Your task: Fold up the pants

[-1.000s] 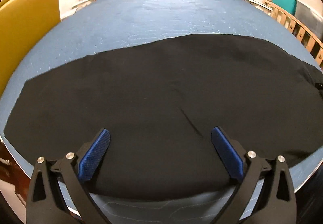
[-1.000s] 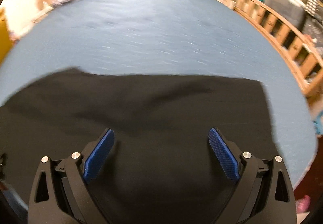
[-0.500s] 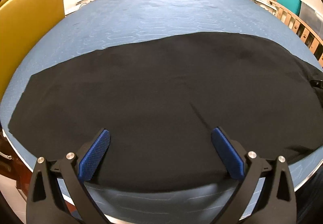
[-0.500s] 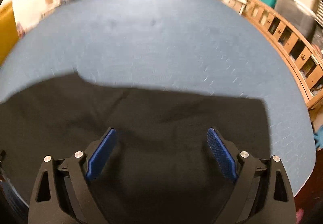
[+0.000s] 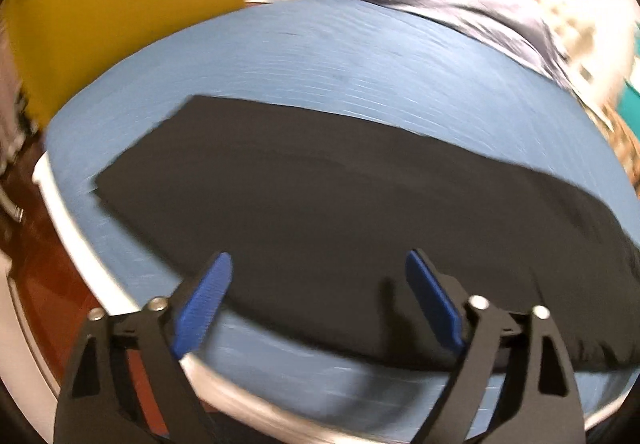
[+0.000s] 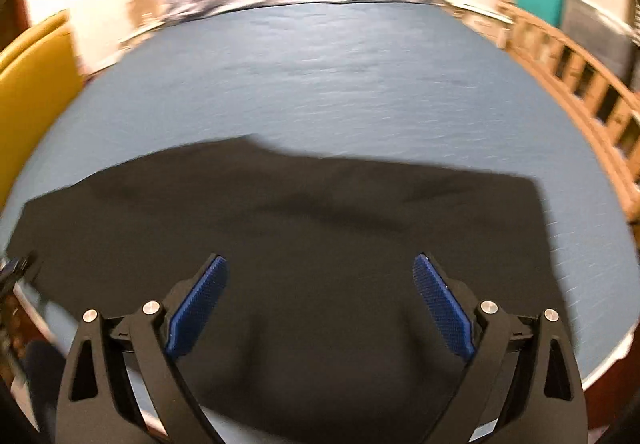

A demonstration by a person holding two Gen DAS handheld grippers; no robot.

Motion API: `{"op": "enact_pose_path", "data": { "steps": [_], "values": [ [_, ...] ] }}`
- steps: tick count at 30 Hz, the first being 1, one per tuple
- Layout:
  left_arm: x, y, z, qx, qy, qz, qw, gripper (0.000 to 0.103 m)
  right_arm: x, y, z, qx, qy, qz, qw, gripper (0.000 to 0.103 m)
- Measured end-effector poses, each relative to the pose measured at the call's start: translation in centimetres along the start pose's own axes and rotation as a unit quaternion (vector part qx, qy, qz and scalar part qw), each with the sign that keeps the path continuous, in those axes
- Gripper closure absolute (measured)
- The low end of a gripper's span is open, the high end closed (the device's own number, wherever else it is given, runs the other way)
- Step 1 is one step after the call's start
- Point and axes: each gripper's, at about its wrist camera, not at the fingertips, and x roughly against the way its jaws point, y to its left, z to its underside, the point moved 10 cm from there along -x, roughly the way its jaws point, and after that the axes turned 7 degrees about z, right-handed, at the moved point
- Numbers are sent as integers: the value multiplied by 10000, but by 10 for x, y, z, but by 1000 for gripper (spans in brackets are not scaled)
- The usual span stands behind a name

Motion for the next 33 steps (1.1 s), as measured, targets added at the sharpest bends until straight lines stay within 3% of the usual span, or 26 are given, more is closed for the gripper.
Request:
{"op": "enact_pose_path", "data": {
  "steps": [2, 4, 5, 8, 11, 19, 24, 31, 33],
  "values": [
    [-1, 21, -2, 183, 68, 6, 9998, 35, 0, 28, 14, 213, 43, -259, 9994, 12],
    [-7, 37, -4, 1, 177, -57, 9998, 48, -10, 45, 27, 410, 217, -293, 9985, 12],
    [-11, 40, -4, -131, 250, -58, 9996, 50, -15, 49, 33, 431, 338, -290, 9981, 12],
    [-8, 36, -4, -751, 392, -71, 9964, 50, -35, 53, 54, 489, 793, -126, 9956, 11],
    [-4, 43, -12, -702, 297, -90, 9970, 50, -36, 57, 57, 742, 786, -2, 9941, 11],
    [-16, 48, -6, -703, 224, -151, 9972, 45, -34, 63, 67, 583, 756, 71, 9954, 7],
    [-17, 47, -4, -838, 181, -248, 9960, 45, -33, 60, 56, 420, 765, 214, 9960, 8],
    [-14, 49, -7, -784, 186, -93, 9967, 42, 6, 103, 32, 731, 4, 13, 9973, 8],
    [-1, 53, -12, -272, 80, 481, 9984, 36, 7, 114, 29, 829, -91, -34, 9965, 8]
  ]
}}
